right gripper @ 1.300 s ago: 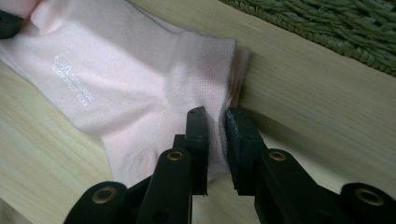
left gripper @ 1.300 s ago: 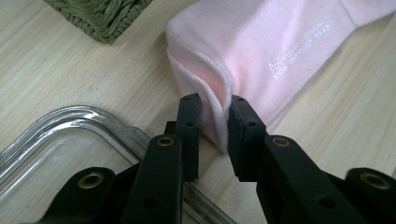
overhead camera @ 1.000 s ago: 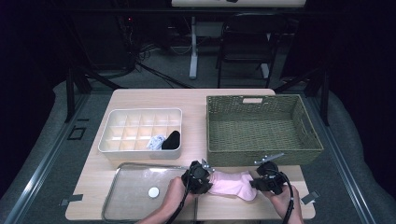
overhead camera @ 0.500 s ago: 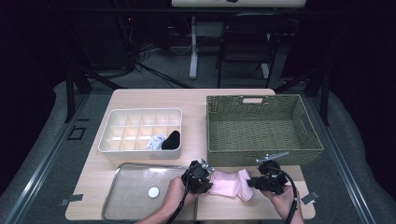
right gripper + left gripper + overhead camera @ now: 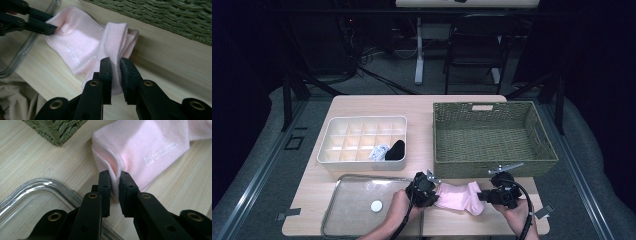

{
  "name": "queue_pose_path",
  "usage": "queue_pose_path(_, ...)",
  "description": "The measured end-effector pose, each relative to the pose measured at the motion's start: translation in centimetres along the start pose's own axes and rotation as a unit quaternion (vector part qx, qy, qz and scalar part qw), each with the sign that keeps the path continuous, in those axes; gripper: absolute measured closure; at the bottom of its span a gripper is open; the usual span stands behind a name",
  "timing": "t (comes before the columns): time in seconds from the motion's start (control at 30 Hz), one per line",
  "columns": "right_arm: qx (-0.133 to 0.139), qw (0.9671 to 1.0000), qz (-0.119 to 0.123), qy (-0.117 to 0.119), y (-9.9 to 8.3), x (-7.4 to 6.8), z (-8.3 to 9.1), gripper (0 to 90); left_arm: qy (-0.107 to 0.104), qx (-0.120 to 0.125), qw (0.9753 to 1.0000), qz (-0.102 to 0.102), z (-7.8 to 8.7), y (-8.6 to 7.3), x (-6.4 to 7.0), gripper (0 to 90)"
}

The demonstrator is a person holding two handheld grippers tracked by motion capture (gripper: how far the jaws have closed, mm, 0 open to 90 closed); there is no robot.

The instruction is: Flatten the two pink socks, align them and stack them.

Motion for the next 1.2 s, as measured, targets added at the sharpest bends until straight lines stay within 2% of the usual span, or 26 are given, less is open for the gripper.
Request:
queue_pose_path(0.37,0.0,0.9992,0.016,0.038,0.2,-1.9,-0.2,80.3,-0.007,0.003,1.0,0.005,-0.1,0.0,0.1,80.6)
queue_pose_path(0.8,0.006,0.9978,0.045,0.048,0.6,-3.5,-0.6,80.3,-0.023,0.013,0.9995,0.015,-0.3,0.1,0.5,80.5)
queue_pose_path(1.17,0.012,0.9977,0.045,0.05,0.9,-4.1,-0.8,80.3,-0.029,0.015,0.9994,0.01,-0.5,0.3,1.0,80.0)
queue_pose_path(1.2,0.01,0.9975,0.052,0.047,1.0,-4.1,-0.9,80.3,-0.03,0.017,0.9993,0.01,-0.5,0.3,1.0,80.0)
Point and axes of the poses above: each handheld gripper's, and its own axes: z roughly backward along the jaws, y roughly out of its top, x roughly to its right, the point moved 9 cm from there along -z, roughly forward along the jaws, and after that the axes turned 7 degrees about -z, right-handed, at the moved point
